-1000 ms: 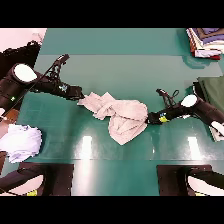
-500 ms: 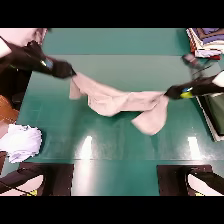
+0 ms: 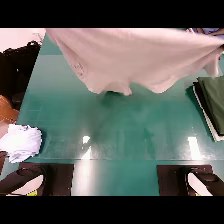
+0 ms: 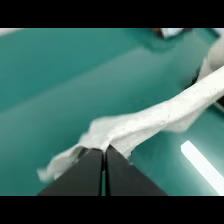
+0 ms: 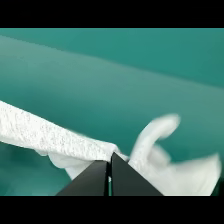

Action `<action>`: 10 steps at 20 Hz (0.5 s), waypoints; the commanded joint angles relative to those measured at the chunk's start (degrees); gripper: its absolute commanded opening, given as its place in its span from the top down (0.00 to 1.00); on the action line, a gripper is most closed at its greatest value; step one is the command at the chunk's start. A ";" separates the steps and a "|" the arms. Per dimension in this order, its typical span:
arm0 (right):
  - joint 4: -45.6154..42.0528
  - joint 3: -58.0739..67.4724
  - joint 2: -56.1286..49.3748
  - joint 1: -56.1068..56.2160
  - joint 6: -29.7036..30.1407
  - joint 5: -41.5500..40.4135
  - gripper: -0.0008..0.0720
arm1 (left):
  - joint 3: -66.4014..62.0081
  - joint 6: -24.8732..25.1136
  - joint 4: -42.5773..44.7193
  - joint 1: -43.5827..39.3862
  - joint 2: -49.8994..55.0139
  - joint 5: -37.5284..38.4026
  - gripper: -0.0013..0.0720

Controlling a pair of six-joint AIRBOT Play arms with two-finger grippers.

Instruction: Fold the shirts.

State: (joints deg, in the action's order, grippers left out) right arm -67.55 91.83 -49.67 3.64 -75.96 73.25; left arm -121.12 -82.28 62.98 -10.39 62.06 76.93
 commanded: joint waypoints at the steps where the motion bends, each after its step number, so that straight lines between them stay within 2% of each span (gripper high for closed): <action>1: -0.15 7.54 1.20 -0.35 -0.11 5.07 0.98 | -1.79 -0.33 0.09 0.02 -5.62 -6.78 0.96; 5: 0.07 16.17 -4.35 -0.20 -4.26 15.89 0.98 | -1.77 0.26 2.34 0.02 -8.17 -8.83 0.96; 8: -0.09 17.66 -11.93 2.80 -6.82 23.96 0.98 | 2.10 -0.07 16.57 0.02 -5.90 -7.63 0.96; 10: -0.07 16.39 -18.14 5.38 -7.17 25.70 0.98 | 8.81 -1.77 23.82 0.04 -3.15 -5.53 0.96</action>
State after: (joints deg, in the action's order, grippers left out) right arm -67.44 107.61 -61.21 6.42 -81.32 92.79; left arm -117.84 -82.59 75.44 -10.41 56.80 69.87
